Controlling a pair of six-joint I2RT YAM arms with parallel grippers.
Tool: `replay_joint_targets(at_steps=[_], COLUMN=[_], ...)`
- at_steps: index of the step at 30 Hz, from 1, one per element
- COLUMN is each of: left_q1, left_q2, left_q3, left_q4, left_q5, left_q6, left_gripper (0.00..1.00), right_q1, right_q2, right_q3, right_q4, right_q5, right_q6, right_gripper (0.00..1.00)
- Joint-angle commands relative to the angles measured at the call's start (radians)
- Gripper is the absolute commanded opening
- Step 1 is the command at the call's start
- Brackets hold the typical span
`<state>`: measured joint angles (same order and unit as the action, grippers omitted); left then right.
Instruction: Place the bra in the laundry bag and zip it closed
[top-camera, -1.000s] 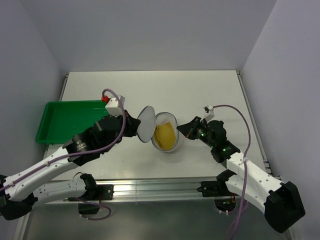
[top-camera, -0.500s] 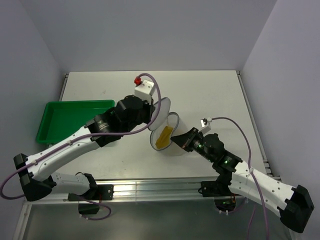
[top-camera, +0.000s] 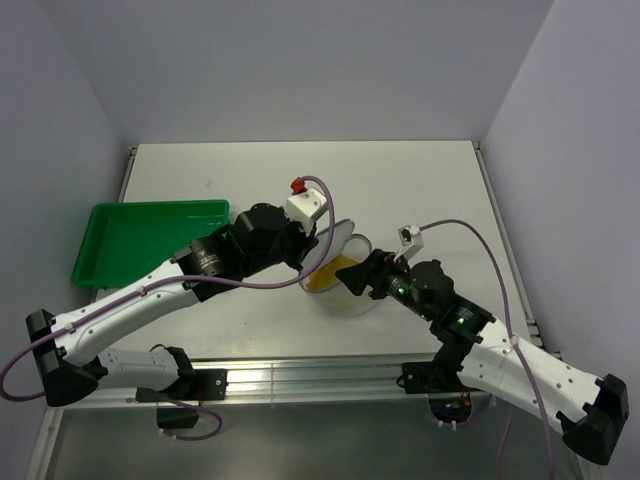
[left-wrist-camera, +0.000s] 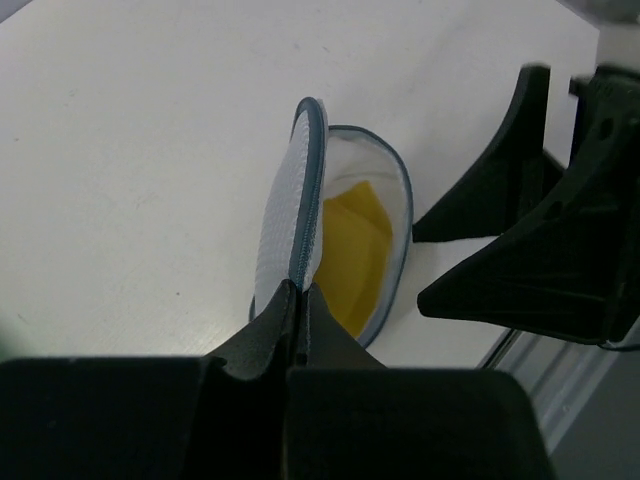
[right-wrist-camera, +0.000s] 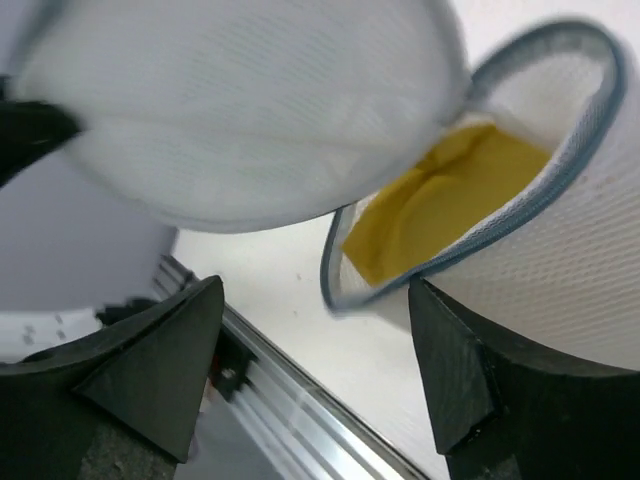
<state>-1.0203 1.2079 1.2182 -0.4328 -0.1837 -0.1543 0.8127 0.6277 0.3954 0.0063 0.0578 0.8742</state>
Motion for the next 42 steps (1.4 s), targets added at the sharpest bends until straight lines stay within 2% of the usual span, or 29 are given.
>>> replay_joint_targets(at_steps=[1, 4, 8, 9, 12, 14, 17, 19, 22, 23, 24, 27, 28, 29, 31, 32, 33, 34, 35, 36, 38, 40, 42], left_q1=[-0.011, -0.012, -0.014, -0.014, -0.014, -0.014, -0.014, -0.014, -0.014, -0.014, -0.014, -0.014, -0.014, -0.014, -0.014, -0.012, -0.008, 0.000, 0.009, 0.031, 0.051, 0.060, 0.062], left_q2=[-0.004, 0.016, 0.024, 0.024, 0.021, 0.019, 0.021, 0.018, 0.019, 0.025, 0.030, 0.044, 0.047, 0.050, 0.050, 0.035, 0.022, 0.009, -0.028, -0.051, -0.132, -0.191, -0.292], left_q3=[0.078, 0.128, 0.167, 0.176, 0.191, 0.193, 0.190, 0.179, 0.161, 0.159, 0.161, 0.165, 0.167, 0.170, 0.170, 0.156, 0.143, 0.130, 0.095, 0.071, -0.026, -0.092, -0.224], left_q4=[0.000, -0.072, -0.126, -0.129, -0.135, -0.139, -0.147, -0.143, -0.126, -0.118, -0.115, -0.106, -0.104, -0.097, -0.083, -0.070, -0.034, -0.020, -0.009, -0.003, 0.029, 0.020, 0.019], left_q5=[0.113, 0.144, 0.176, 0.199, 0.223, 0.233, 0.240, 0.240, 0.243, 0.250, 0.248, 0.260, 0.257, 0.251, 0.190, 0.137, 0.043, 0.005, -0.026, -0.049, -0.123, -0.214, -0.264], left_q6=[0.068, 0.101, 0.131, 0.136, 0.144, 0.144, 0.144, 0.144, 0.144, 0.144, 0.144, 0.144, 0.144, 0.137, 0.110, 0.064, 0.033, 0.000, -0.086, -0.135, -0.283, -0.388, -0.537], left_gripper=[0.00, 0.00, 0.00, 0.00, 0.00, 0.00, 0.00, 0.00, 0.00, 0.00, 0.00, 0.00, 0.00, 0.00, 0.01, 0.06, 0.28, 0.41, 0.60, 0.67, 0.76, 0.74, 0.69], right_q1=[-0.006, -0.047, -0.188, -0.239, -0.308, -0.374, -0.435, -0.437, -0.435, -0.437, -0.435, -0.435, -0.435, -0.437, -0.435, -0.435, -0.435, -0.435, -0.435, -0.435, -0.435, -0.437, -0.435], right_q2=[-0.042, -0.083, -0.083, -0.054, 0.022, 0.059, 0.128, 0.176, 0.214, 0.222, 0.242, 0.303, 0.316, 0.325, 0.326, 0.323, 0.310, 0.300, 0.281, 0.268, 0.245, 0.227, 0.228], right_q3=[0.158, 0.180, 0.183, 0.184, 0.209, 0.198, 0.198, 0.226, 0.237, 0.241, 0.246, 0.264, 0.273, 0.278, 0.270, 0.266, 0.260, 0.240, 0.228, 0.217, 0.175, 0.140, 0.128], right_q4=[-0.133, -0.155, -0.037, 0.030, 0.098, 0.162, 0.266, 0.294, 0.371, 0.385, 0.395, 0.458, 0.465, 0.466, 0.477, 0.486, 0.512, 0.532, 0.567, 0.580, 0.622, 0.679, 0.693], right_q5=[-0.046, -0.045, -0.237, -0.324, -0.369, -0.459, -0.708, -0.874, -0.938, -0.979, -0.996, -1.082, -1.087, -1.084, -1.027, -1.012, -0.969, -0.948, -0.932, -0.923, -0.891, -0.839, -0.813], right_q6=[-0.367, -0.521, -0.615, -0.667, -0.720, -0.744, -0.747, -0.761, -0.724, -0.719, -0.710, -0.660, -0.650, -0.649, -0.639, -0.633, -0.618, -0.609, -0.597, -0.583, -0.564, -0.546, -0.541], right_gripper=[0.80, 0.75, 0.74, 0.77, 0.85, 0.89, 0.91, 0.87, 0.75, 0.70, 0.60, 0.49, 0.42, 0.19, 0.05, 0.00, 0.00, 0.00, 0.00, 0.00, 0.00, 0.00, 0.00])
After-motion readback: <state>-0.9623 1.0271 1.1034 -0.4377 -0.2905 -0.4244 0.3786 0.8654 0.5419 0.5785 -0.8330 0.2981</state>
